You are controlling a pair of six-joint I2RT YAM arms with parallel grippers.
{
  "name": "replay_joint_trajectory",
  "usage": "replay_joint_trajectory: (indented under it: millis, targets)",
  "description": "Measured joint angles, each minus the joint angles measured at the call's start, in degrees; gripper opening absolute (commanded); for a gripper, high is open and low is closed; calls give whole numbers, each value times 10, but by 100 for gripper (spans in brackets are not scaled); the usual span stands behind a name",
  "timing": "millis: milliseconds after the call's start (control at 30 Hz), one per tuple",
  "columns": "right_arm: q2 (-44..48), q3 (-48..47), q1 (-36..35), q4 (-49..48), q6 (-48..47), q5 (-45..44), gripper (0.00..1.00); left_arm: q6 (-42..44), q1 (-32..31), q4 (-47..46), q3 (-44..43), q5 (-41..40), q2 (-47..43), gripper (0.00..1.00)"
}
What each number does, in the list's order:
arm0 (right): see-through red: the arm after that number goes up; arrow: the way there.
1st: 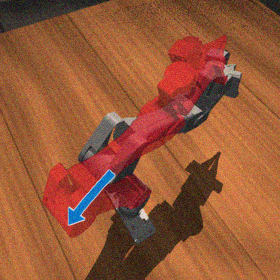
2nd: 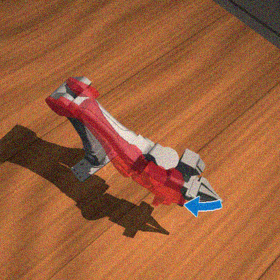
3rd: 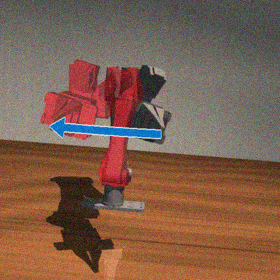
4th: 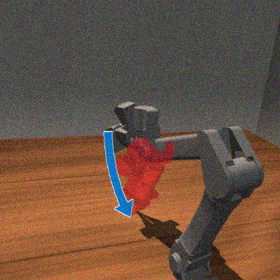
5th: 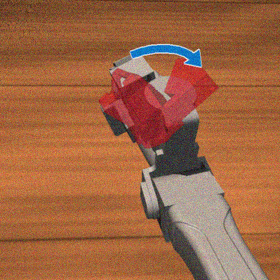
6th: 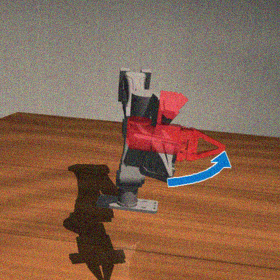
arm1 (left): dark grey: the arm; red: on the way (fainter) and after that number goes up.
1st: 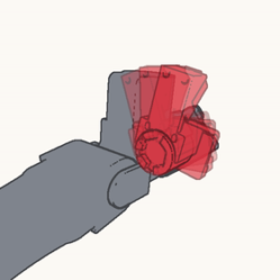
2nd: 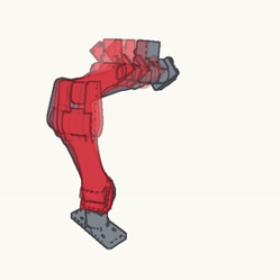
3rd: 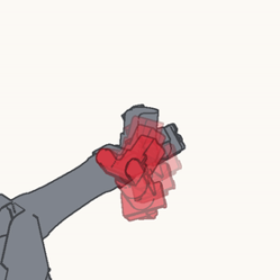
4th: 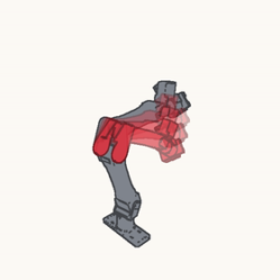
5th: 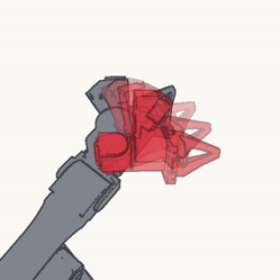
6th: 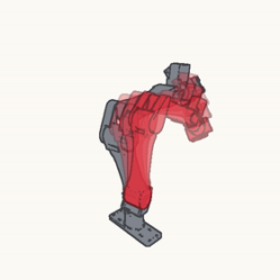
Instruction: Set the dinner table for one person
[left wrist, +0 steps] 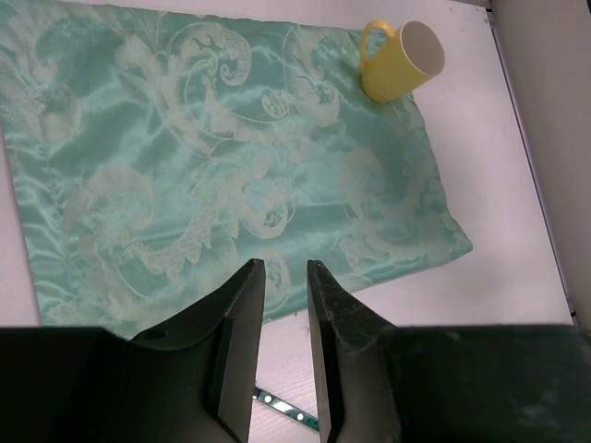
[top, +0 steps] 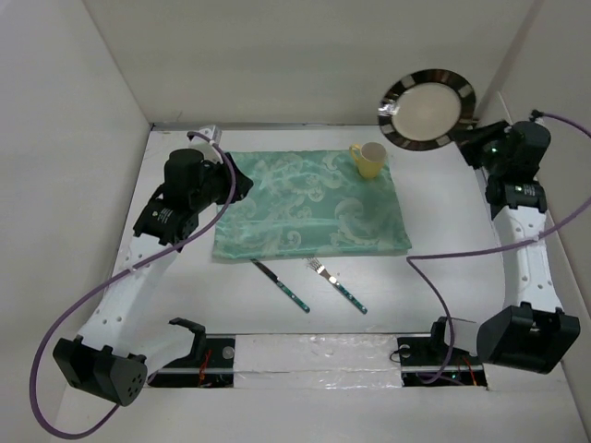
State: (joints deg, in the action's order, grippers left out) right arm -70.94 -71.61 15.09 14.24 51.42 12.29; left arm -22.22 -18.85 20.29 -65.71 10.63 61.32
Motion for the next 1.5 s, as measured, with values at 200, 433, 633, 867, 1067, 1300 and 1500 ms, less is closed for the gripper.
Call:
replay_joint_trajectory:
  millis: [200,433,633,867,1067,1300,1500]
  targets:
    - [7,31,-195,-67,-6,87,0,9,0,12,-12,-9,-7,24]
    - [-74,102,-351,-142,9,137,0,14,0,21,-7,-26,-42,25]
    - [-168,125,-368,-200,37,108,0,13,0,26,32,-28,-79,25]
    - [-229,148,-365,-283,80,60,0,13,3,36,51,-34,-96,25]
    - [-269,166,-366,-302,99,47,0,11,3,39,53,-34,-98,25]
    - [-278,189,-366,-303,99,31,0,9,3,40,63,-33,-98,24]
    - [-324,189,-365,-313,88,34,0,7,3,40,63,-31,-98,24]
